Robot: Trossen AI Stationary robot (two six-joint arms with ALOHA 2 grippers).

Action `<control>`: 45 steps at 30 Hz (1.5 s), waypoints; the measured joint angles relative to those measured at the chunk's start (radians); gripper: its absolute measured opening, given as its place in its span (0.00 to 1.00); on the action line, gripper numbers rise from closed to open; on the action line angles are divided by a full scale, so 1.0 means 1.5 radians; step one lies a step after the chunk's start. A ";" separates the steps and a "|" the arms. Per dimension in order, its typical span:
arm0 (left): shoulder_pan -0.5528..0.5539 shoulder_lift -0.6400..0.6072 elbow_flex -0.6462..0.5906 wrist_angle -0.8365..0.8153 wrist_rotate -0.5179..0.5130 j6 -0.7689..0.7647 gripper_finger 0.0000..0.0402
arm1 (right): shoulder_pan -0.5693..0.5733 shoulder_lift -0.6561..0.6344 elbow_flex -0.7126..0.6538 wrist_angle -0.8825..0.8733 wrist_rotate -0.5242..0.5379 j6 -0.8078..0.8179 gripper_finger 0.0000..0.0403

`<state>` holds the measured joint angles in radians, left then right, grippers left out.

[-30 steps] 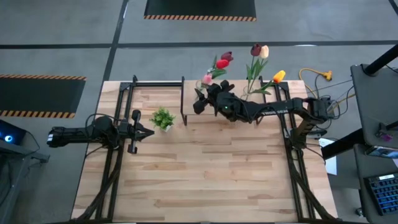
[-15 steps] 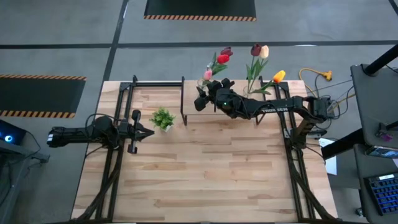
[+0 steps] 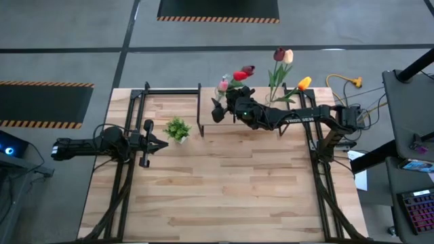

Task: Pick and place flowers into a vace then onto a shelf
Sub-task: Put the transparent vase on the shelf, then return to Home Position

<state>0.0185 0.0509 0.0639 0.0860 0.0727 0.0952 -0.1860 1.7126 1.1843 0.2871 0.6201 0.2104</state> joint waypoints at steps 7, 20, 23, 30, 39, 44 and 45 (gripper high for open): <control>0.000 0.000 0.000 0.000 0.000 0.000 0.01 | 0.012 0.000 0.000 0.000 0.000 -0.015 0.92; 0.000 0.000 0.000 0.000 0.000 0.000 0.01 | 0.086 -0.007 -0.015 0.000 0.071 -0.070 0.92; 0.000 0.000 0.000 0.000 0.000 0.000 0.01 | 0.092 -0.008 -0.016 0.002 0.110 -0.081 0.92; 0.000 0.000 0.000 0.000 0.000 0.000 0.01 | 0.081 -0.018 -0.017 -0.002 0.110 -0.077 0.92; 0.000 0.000 0.000 0.000 0.000 0.000 0.01 | 0.108 -0.102 -0.071 -0.055 0.110 -0.064 0.92; 0.000 0.000 0.000 0.000 0.000 0.000 0.01 | 0.150 -0.181 -0.165 -0.042 0.086 -0.064 0.92; 0.000 0.000 0.000 0.000 0.000 0.000 0.01 | 0.160 -0.195 -0.186 -0.041 0.069 -0.066 0.92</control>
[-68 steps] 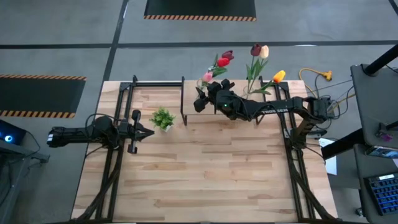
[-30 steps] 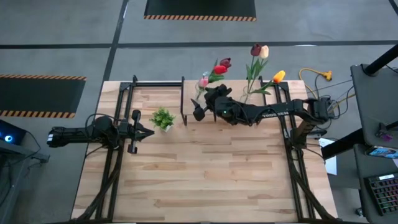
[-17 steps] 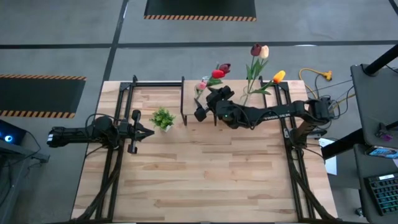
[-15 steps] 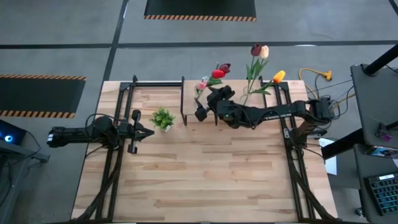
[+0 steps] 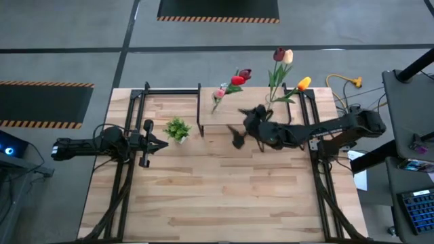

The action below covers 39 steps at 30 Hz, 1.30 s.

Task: Pick and place flowers into a vace then onto a shelf
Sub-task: Return to Home Position

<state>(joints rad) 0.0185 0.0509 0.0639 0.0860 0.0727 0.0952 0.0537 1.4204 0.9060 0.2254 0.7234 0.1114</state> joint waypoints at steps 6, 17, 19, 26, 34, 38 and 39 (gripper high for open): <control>0.000 0.000 0.000 0.000 0.000 0.000 0.01 | 0.049 -0.053 -0.140 0.117 -0.215 -0.065 0.92; 0.000 0.001 0.000 0.000 0.000 0.000 0.01 | 0.080 -0.159 -0.402 0.347 -0.414 -0.030 0.66; 0.000 0.001 0.000 0.000 0.000 0.000 0.01 | 0.080 -0.190 -0.430 0.348 -0.409 -0.029 0.58; 0.000 0.000 0.000 0.000 0.000 0.016 0.01 | 0.075 -0.395 -0.516 0.308 -0.355 -0.092 0.29; 0.001 0.000 0.012 0.001 -0.033 -0.021 0.01 | 0.058 -0.680 -0.534 0.059 -0.360 -0.089 0.03; 0.001 0.000 0.013 0.000 -0.034 -0.051 0.01 | 0.058 -0.795 -0.547 0.000 -0.357 -0.088 0.03; 0.001 0.000 0.013 0.000 -0.034 -0.059 0.01 | 0.058 -0.818 -0.554 -0.011 -0.352 -0.087 0.03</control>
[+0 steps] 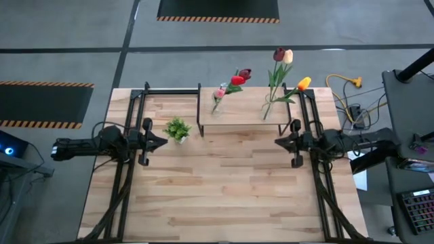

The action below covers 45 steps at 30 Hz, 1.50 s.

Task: Pick and place flowers into a vace then onto a shelf
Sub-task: Return to Home Position

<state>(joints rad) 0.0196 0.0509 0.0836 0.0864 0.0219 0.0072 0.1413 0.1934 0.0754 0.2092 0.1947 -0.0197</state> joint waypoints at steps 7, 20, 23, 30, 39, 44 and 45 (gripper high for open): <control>0.001 0.000 -0.016 0.001 -0.001 -0.034 0.01 | 0.000 -0.119 -0.044 -0.074 0.030 0.008 0.03; 0.001 0.001 -0.049 0.015 -0.021 -0.051 0.01 | 0.000 -0.087 -0.044 -0.108 0.053 0.042 0.03; 0.001 0.000 -0.049 0.017 -0.023 -0.051 0.01 | -0.001 -0.081 -0.044 -0.107 0.069 0.046 0.03; 0.001 0.001 -0.049 0.005 -0.024 -0.046 0.01 | 0.000 -0.080 -0.044 -0.107 0.069 -0.002 0.03; 0.001 0.001 -0.049 0.000 -0.024 -0.046 0.01 | 0.000 -0.080 -0.044 -0.106 0.069 -0.017 0.03; 0.001 0.001 -0.049 0.000 -0.024 -0.046 0.01 | 0.000 -0.080 -0.044 -0.107 0.069 -0.017 0.03; 0.001 0.001 -0.049 0.000 -0.024 -0.046 0.01 | 0.000 -0.080 -0.044 -0.107 0.069 -0.017 0.03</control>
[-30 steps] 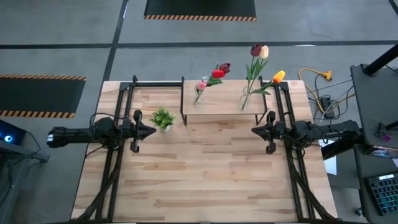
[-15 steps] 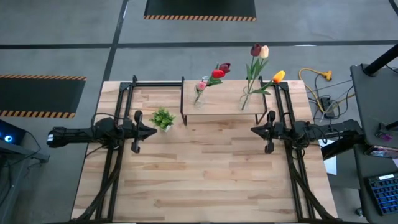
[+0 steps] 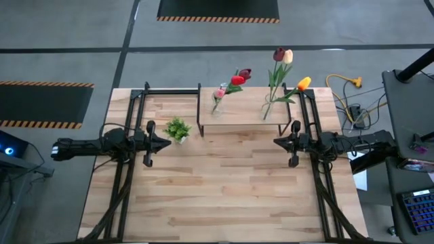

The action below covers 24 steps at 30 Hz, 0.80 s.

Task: Pick and place flowers into a vace then onto a shelf
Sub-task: Return to Home Position

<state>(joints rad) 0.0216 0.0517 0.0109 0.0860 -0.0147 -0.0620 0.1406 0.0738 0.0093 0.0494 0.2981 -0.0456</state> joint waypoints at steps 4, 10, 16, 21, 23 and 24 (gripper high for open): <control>0.000 0.000 0.000 0.000 0.000 0.000 0.01 | 0.000 0.000 0.000 0.000 0.000 0.006 0.03; 0.000 0.000 0.000 0.000 0.000 0.000 0.01 | 0.000 0.002 0.000 0.000 0.000 0.033 0.03; 0.000 0.000 0.000 0.000 0.000 0.000 0.01 | 0.000 0.002 0.000 0.000 0.000 0.016 0.03; 0.000 0.000 0.000 0.000 0.000 0.000 0.01 | 0.000 0.002 0.000 0.000 0.000 0.014 0.03; 0.000 0.000 0.000 0.000 0.000 0.000 0.01 | 0.000 0.002 0.000 0.000 0.000 0.013 0.03; 0.000 0.000 0.000 0.000 0.000 0.000 0.01 | 0.000 0.002 0.000 0.000 0.000 0.013 0.03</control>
<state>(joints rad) 0.0216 0.0517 0.0109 0.0860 -0.0147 -0.0624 0.1410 0.0772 0.0097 0.0494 0.2977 -0.0261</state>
